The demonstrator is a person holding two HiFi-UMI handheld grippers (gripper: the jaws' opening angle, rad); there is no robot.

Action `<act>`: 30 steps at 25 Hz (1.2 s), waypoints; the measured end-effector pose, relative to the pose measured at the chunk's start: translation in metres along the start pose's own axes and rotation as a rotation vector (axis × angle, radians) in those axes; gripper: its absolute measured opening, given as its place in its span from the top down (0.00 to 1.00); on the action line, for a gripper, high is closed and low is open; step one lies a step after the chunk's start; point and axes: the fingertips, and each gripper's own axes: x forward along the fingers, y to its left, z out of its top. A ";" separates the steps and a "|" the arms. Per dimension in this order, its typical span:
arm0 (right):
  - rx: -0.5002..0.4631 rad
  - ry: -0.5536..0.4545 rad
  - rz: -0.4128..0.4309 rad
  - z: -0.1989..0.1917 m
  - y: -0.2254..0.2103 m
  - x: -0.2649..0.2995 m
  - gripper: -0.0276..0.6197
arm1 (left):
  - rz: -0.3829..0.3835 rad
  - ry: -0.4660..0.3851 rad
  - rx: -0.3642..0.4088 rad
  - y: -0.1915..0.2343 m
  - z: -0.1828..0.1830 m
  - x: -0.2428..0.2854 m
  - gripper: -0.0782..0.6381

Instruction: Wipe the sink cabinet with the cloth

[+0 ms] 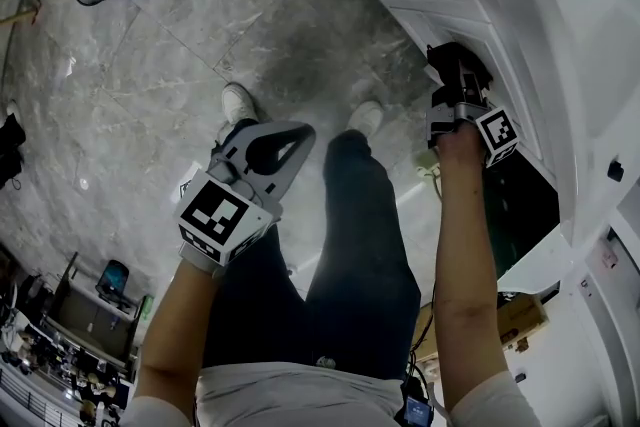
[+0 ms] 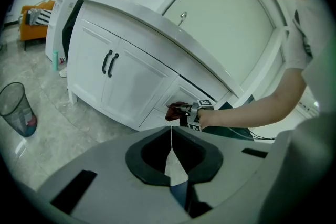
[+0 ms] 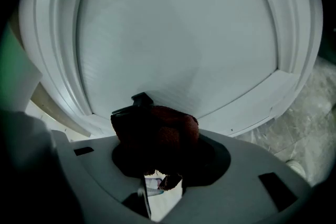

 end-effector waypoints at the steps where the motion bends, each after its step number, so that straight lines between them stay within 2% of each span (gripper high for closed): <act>1: -0.019 0.006 -0.011 0.001 -0.002 -0.002 0.73 | -0.001 0.000 0.000 -0.001 0.000 0.001 0.87; 7: -0.129 0.032 -0.050 0.004 -0.005 -0.007 0.73 | -0.015 -0.002 -0.003 -0.011 0.003 0.008 0.87; 15: -0.279 0.038 -0.156 0.012 -0.019 -0.022 0.73 | -0.025 0.001 0.001 -0.017 -0.002 0.009 0.87; 21: -0.500 0.067 -0.270 0.020 -0.021 -0.033 0.73 | -0.026 0.000 0.005 -0.016 -0.003 0.005 0.87; 24: -0.575 0.068 -0.308 0.023 -0.022 -0.039 0.73 | -0.029 0.003 0.008 -0.015 -0.005 0.004 0.87; 27: -0.617 0.071 -0.320 0.026 -0.021 -0.044 0.73 | -0.037 0.004 0.010 -0.017 -0.005 0.002 0.87; 30: -0.624 0.113 -0.284 0.020 -0.019 -0.045 0.73 | -0.042 0.002 0.009 -0.018 -0.005 0.001 0.87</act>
